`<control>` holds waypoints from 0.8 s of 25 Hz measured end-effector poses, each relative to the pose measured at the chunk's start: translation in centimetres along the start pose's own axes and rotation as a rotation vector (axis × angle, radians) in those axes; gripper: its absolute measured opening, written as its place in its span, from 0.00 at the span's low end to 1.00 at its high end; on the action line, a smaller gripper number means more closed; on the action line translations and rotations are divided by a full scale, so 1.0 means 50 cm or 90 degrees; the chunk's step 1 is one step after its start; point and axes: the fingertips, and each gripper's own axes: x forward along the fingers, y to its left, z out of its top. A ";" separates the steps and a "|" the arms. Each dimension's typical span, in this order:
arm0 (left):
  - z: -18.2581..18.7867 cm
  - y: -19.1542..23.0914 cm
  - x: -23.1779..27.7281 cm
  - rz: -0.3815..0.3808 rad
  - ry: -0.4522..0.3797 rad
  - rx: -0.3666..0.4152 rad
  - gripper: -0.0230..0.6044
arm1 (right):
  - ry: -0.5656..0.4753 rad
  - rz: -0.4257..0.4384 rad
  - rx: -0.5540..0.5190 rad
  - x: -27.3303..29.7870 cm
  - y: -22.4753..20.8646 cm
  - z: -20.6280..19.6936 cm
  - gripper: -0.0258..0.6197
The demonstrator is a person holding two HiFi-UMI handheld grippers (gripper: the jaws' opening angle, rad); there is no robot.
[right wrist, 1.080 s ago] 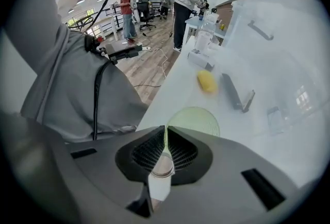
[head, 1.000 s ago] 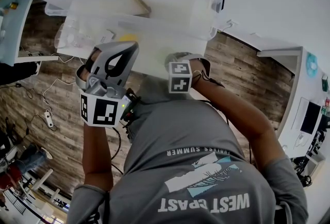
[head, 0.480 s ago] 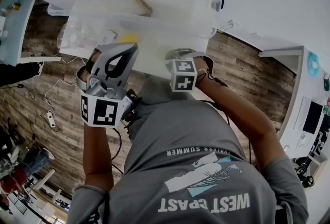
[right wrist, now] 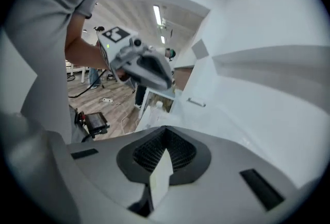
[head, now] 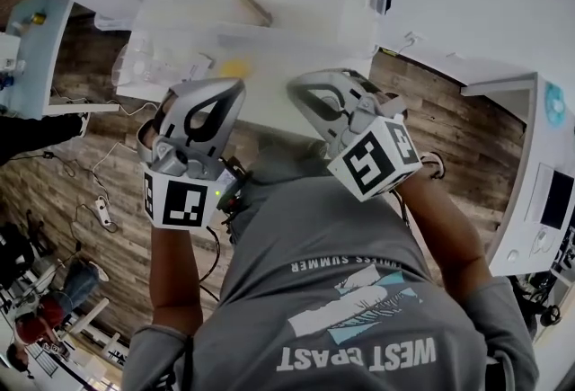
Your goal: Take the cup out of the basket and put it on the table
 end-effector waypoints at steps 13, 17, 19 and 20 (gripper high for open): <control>-0.020 0.026 -0.121 0.010 -0.038 0.000 0.05 | -0.025 -0.133 0.038 -0.114 0.003 0.135 0.06; -0.030 0.018 -0.187 0.005 -0.058 -0.004 0.05 | -0.017 -0.165 0.051 -0.104 0.030 0.175 0.06; -0.039 0.013 -0.222 0.004 -0.068 -0.008 0.05 | -0.010 -0.176 0.054 -0.097 0.052 0.196 0.06; -0.045 0.011 -0.238 0.004 -0.072 -0.012 0.05 | -0.006 -0.179 0.054 -0.092 0.064 0.206 0.06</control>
